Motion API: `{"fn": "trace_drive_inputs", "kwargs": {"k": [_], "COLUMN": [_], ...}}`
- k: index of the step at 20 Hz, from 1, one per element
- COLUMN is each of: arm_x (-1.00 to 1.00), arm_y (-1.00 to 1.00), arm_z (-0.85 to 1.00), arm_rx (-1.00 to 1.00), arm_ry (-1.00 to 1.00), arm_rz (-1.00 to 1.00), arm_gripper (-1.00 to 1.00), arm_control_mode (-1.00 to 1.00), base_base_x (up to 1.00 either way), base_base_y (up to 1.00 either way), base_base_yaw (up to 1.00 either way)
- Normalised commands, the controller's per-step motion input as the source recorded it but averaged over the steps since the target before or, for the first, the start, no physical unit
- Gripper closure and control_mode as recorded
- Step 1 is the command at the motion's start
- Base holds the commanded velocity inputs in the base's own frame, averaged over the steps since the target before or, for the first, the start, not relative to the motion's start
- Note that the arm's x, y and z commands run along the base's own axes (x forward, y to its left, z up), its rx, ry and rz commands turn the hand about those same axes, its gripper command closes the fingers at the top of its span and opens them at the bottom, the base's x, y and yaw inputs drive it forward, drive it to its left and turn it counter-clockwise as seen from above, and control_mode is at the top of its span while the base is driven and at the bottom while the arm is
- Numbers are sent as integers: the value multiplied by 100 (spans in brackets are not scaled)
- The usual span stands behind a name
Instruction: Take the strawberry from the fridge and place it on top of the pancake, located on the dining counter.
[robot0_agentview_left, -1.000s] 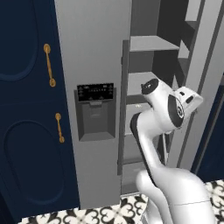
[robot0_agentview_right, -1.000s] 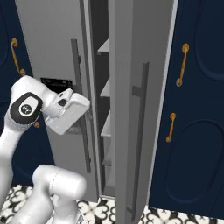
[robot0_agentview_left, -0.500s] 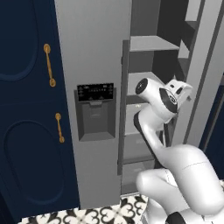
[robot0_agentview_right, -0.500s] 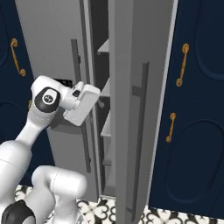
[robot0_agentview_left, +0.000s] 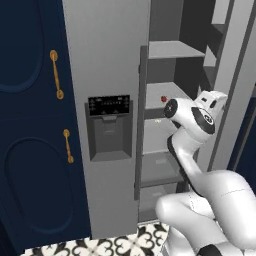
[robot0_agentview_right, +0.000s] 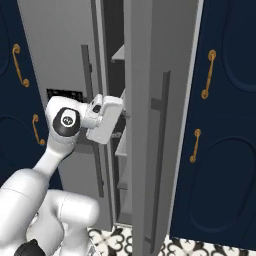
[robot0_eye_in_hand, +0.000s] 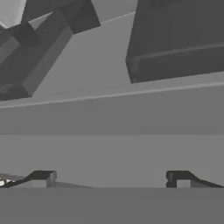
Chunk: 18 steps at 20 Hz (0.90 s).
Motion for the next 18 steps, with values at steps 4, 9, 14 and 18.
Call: {"fn": "trace_drive_inputs", "kwargs": {"k": [4,9,14,18], "arm_x": [0,-2,-12,-1], "arm_y": [-65,-71,-96,-94], "arm_z": [0,0,5,3], "arm_rx": [-6,-3,1,13], "arm_ry": [0,0,-1,-6], "arm_rz": [5,1,0,5], "arm_gripper": [-100,-100,-100,-100], "arm_control_mode": [-100,-100,-100,-100], "base_base_x": [0,0,0,0], "base_base_y": [0,0,0,0], "base_base_yaw": [0,0,0,0]}}
